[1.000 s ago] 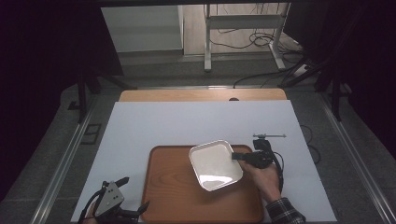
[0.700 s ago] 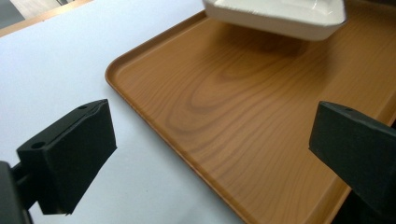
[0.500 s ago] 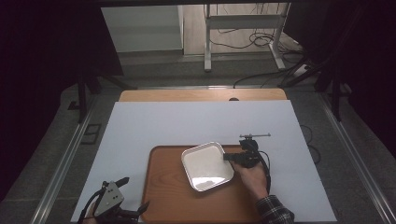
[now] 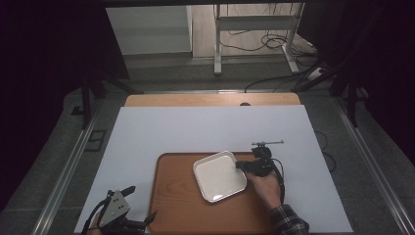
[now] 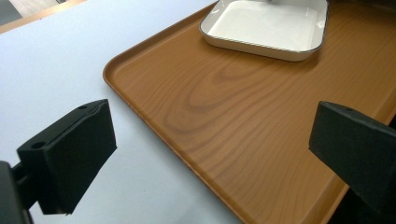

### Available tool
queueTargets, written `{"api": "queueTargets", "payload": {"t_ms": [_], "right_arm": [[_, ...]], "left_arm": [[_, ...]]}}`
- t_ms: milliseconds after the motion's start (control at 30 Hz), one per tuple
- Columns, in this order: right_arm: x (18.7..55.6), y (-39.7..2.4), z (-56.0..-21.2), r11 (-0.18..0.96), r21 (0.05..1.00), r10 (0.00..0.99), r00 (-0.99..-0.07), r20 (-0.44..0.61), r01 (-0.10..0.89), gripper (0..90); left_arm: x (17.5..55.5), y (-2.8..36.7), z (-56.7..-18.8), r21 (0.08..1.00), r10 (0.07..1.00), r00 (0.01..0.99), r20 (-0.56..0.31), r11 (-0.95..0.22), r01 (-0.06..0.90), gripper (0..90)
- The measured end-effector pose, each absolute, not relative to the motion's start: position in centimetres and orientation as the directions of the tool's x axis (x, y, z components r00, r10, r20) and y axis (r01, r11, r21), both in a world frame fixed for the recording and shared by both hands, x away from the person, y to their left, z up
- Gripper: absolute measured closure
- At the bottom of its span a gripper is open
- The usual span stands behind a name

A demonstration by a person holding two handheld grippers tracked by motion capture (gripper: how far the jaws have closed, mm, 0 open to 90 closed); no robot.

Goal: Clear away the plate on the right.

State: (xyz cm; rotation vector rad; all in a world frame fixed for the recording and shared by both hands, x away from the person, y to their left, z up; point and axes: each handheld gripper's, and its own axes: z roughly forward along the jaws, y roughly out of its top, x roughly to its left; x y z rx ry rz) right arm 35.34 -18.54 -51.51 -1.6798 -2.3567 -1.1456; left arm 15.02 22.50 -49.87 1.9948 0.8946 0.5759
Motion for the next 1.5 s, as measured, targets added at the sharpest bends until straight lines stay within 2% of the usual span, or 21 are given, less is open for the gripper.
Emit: {"api": "queueTargets", "payload": {"t_ms": [100,167,233,433,1067,1500], "right_arm": [[35.0,-18.8,-50.9,0.186,0.574,0.803,-0.460,0.379,0.797,73.5],[34.2,-18.9,-50.2,0.242,0.627,0.779,-0.534,0.329,0.740,74.5],[33.9,-18.9,-50.0,0.254,0.638,0.770,-0.551,0.321,0.727,75.9],[32.1,-18.7,-48.8,0.327,0.686,0.702,-0.653,0.283,0.650,88.6],[27.6,-15.9,-48.0,0.478,0.686,0.589,-0.780,0.213,0.548,89.5],[24.1,-15.1,-48.8,0.554,0.658,0.543,-0.821,0.178,0.510,89.5]], "left_arm": [[15.0,22.5,-49.9,0.844,0.768,0.637,0.066,-0.384,0.375,0.3],[15.0,22.5,-49.9,0.843,0.767,0.638,0.067,-0.385,0.375,0.4],[15.0,22.4,-49.9,0.842,0.767,0.637,0.072,-0.389,0.374,0.3],[15.0,22.4,-49.9,0.840,0.766,0.638,0.075,-0.393,0.374,0.4],[14.9,22.2,-49.8,0.837,0.755,0.649,0.095,-0.413,0.358,0.4],[14.9,22.2,-49.9,0.838,0.755,0.650,0.089,-0.410,0.360,0.3]]}}
